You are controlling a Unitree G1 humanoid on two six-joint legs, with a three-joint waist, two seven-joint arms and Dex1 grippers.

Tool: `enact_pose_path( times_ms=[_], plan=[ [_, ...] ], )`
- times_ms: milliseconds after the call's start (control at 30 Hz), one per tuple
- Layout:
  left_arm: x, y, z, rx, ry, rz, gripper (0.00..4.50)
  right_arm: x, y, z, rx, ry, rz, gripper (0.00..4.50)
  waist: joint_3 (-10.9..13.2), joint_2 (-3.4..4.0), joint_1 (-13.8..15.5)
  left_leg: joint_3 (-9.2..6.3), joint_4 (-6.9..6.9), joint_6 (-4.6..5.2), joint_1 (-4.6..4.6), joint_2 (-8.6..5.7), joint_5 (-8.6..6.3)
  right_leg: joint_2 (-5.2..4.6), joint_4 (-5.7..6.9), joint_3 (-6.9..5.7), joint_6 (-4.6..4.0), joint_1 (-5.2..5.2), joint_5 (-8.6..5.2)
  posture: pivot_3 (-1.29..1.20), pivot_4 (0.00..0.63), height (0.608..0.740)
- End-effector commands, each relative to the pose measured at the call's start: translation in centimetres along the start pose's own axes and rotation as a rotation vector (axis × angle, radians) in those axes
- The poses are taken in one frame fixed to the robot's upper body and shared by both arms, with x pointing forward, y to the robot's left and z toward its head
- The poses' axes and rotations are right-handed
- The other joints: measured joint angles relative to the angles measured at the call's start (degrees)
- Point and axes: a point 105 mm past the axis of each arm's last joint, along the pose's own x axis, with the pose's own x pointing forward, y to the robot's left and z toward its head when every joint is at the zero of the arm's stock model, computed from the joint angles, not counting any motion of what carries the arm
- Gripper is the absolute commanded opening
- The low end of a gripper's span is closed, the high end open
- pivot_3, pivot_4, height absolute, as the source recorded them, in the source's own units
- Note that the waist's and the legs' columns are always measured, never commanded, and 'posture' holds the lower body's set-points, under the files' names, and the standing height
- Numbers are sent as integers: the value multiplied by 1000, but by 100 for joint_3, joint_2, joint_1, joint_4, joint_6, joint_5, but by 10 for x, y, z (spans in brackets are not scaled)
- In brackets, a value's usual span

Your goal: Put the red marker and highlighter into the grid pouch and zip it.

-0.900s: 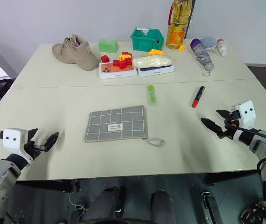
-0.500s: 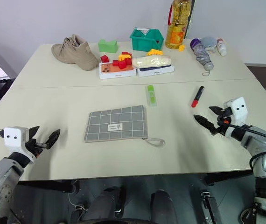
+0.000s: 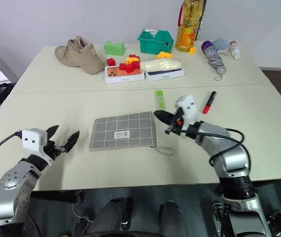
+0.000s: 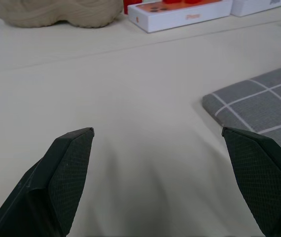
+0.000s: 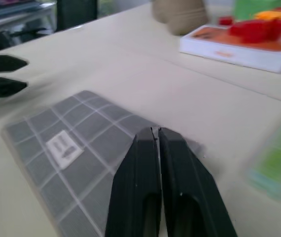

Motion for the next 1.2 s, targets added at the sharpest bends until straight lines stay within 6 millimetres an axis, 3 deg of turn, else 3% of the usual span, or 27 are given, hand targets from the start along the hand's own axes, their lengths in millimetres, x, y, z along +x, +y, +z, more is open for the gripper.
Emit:
enact_pose_path(
  times_ms=[33, 233, 467, 633, 800, 1100, 1200],
  plan=[
    [-2, 3, 6, 44, -22, -5, 4500, 25, 11, -5, -54, 41, -4, 100, 0, 0, -15, 0, -1, -1, 1, 1, 1, 1, 1, 0, 0, -1, 0, 0, 150, 739],
    [-12, 10, 10, 120, -22, -13, 4500, 37, -7, -45, 4, 211, -132, 100, 0, 0, -8, 0, -2, -3, 1, -1, 2, 2, 5, 0, 0, -4, 0, 0, 150, 739],
    [-15, 17, 14, 377, 0, -149, 4500, 39, -1, -53, 45, 226, -92, 100, -1, 0, -11, -1, -6, -3, 6, 0, 1, 2, 4, 0, -1, -9, 0, 0, 150, 739],
    [0, -1, 7, 611, -11, -364, 4500, 42, -1, -54, 42, 228, -85, 100, -2, 1, -16, -1, -8, -3, 10, -1, 1, 2, 3, -3, -2, -17, 0, 0, 150, 739],
    [25, -33, 8, 749, -112, -580, 4500, 41, -1, -55, 38, 225, -95, 100, -4, -2, -32, -2, -11, -5, 10, -1, 2, 4, 7, -8, -1, -21, 1, 0, 150, 739],
    [50, -64, 7, 881, -279, -779, 4500, 33, -2, -59, 37, 231, -129, 100, -5, -4, -60, 1, -20, -6, 9, -4, 5, 4, 10, -8, 1, -9, 2, 0, 150, 739],
    [50, -68, 6, 887, -309, -816, 3644, 32, -3, -59, 36, 232, -134, 0, -6, -5, -69, 1, -20, -6, 9, -5, 5, 4, 11, -8, 2, -8, 2, 0, 150, 739]
  ],
)
